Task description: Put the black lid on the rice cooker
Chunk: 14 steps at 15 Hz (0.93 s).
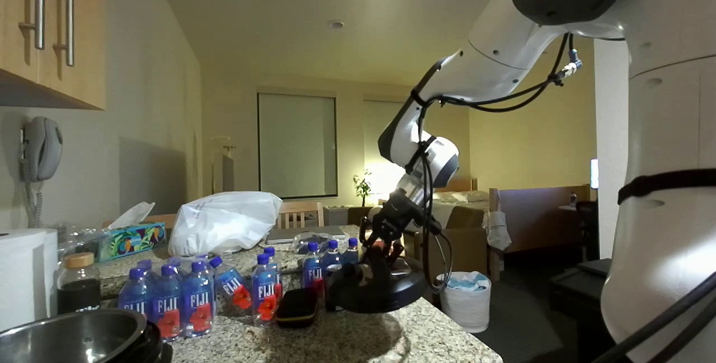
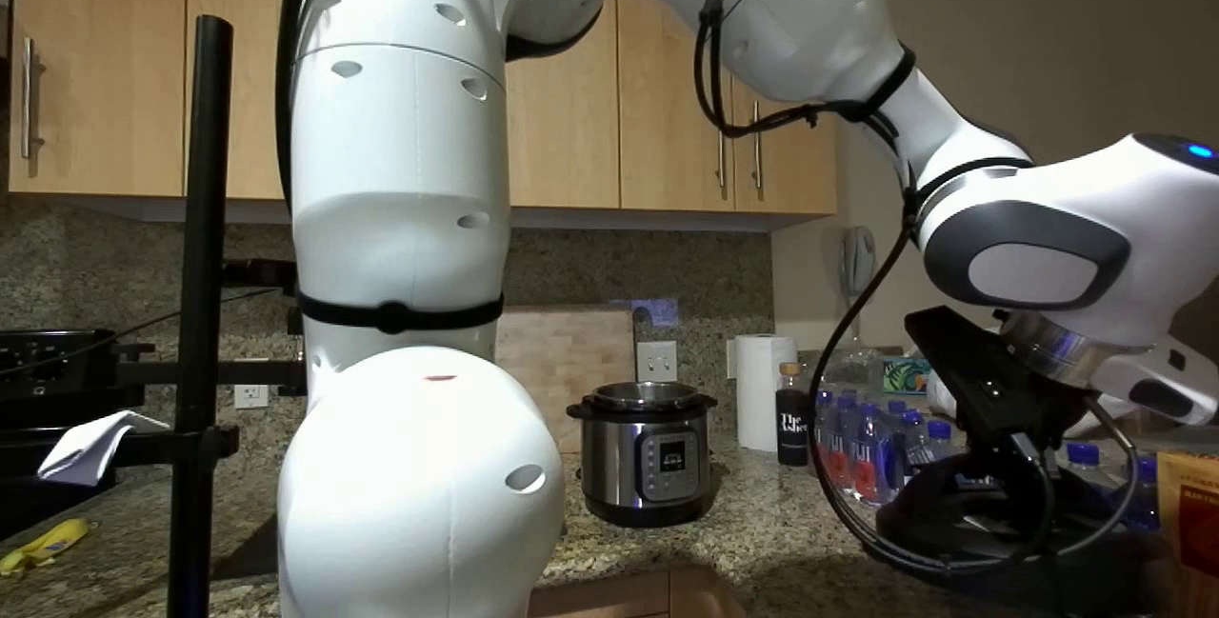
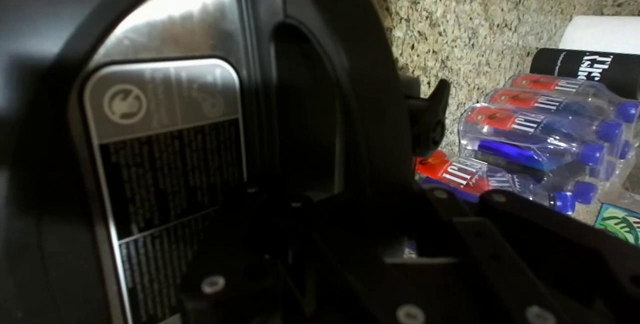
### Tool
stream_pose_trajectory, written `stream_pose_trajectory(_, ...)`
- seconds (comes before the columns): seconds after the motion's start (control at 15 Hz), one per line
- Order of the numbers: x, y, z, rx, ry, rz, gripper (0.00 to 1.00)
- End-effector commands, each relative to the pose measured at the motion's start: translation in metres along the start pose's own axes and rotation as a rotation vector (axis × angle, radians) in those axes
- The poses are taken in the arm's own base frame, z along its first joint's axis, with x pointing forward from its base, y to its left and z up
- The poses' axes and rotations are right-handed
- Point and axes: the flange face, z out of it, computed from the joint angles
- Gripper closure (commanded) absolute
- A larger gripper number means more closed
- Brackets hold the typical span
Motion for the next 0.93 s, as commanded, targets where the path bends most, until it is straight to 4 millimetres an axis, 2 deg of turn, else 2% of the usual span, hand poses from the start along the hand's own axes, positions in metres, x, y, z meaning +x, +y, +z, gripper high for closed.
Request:
stream_pose_trajectory(0.0,0.000,0.000,0.000,-0.008,-0.004,-0.002,1.00)
stream_pose_trajectory(0.33,-0.001,-0.002,0.001,-0.007,-0.002,-0.007,1.00)
stream_pose_trajectory(0.67,-0.021,-0.031,-0.016,0.071,0.010,-0.066,1.00)
stream_pose_trajectory(0.87,-0.029,-0.049,-0.018,0.130,0.027,-0.104,1.00)
